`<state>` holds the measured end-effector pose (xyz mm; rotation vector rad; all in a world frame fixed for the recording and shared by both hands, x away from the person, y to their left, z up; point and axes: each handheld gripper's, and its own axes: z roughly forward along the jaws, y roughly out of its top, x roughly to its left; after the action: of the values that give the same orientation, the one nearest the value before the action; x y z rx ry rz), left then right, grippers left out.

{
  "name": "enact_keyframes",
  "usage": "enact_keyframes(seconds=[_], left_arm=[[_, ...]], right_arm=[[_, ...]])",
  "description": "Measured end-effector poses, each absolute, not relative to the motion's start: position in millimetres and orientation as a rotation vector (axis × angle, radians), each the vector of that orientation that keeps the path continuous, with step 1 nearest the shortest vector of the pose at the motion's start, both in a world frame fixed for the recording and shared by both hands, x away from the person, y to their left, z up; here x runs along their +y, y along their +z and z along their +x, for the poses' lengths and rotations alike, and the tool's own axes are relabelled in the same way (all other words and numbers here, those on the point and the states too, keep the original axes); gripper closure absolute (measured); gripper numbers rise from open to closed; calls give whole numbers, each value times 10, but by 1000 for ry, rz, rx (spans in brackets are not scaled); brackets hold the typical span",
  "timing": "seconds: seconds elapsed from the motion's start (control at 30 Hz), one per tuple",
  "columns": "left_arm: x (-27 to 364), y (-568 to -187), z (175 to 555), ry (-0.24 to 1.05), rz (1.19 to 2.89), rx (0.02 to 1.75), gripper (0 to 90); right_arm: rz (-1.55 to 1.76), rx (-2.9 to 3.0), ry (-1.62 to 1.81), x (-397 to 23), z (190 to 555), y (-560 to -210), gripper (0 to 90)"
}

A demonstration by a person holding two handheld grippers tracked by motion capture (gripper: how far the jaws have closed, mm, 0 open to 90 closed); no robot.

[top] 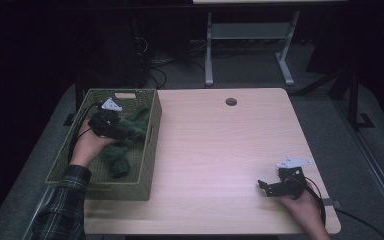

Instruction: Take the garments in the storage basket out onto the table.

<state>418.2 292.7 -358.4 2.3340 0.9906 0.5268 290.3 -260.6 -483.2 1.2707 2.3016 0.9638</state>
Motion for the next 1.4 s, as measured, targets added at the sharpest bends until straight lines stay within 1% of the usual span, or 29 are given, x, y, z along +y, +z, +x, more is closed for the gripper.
enact_keyframes(seconds=[0.07,0.17,0.43,0.63,0.7,0.93,1.0,1.1,1.13,1.17,1.2,1.23,1.3,1.4], left_arm=[[2934,-3602,4191,530,2342,994,273],[2977,-3724,4237,532,2381,1044,295],[3008,-3929,4285,515,2440,1100,302],[2994,-4049,4315,505,2438,1127,311],[2985,-4073,4320,502,2442,1134,346],[2997,-4152,4366,462,2463,1176,402],[3018,-4165,4382,431,2456,1196,455],[3026,-4175,4386,397,2449,1219,565],[3026,-4179,4384,388,2452,1221,565],[3026,-4183,4381,375,2465,1219,636],[3026,-4183,4381,375,2465,1219,663],[3019,-4182,4373,353,2476,1229,718],[3019,-4175,4372,345,2473,1236,753],[3035,-4138,4360,287,2454,1262,772]], right_arm=[[1271,2301,964,-2606,2903,-4832,16],[1271,2301,964,-2606,2903,-4832,16],[1271,2302,964,-2606,2903,-4833,16],[1271,2302,964,-2606,2903,-4832,16],[1270,2302,964,-2606,2903,-4833,16],[1270,2302,964,-2606,2903,-4832,16],[1271,2302,964,-2606,2903,-4832,16],[1270,2303,963,-2607,2903,-4832,16],[1270,2303,963,-2607,2902,-4832,16],[1272,2302,964,-2606,2902,-4832,16],[1272,2302,964,-2606,2902,-4832,16],[1271,2302,964,-2606,2902,-4832,16],[1271,2302,964,-2606,2902,-4832,16],[1271,2302,964,-2606,2902,-4833,16]])
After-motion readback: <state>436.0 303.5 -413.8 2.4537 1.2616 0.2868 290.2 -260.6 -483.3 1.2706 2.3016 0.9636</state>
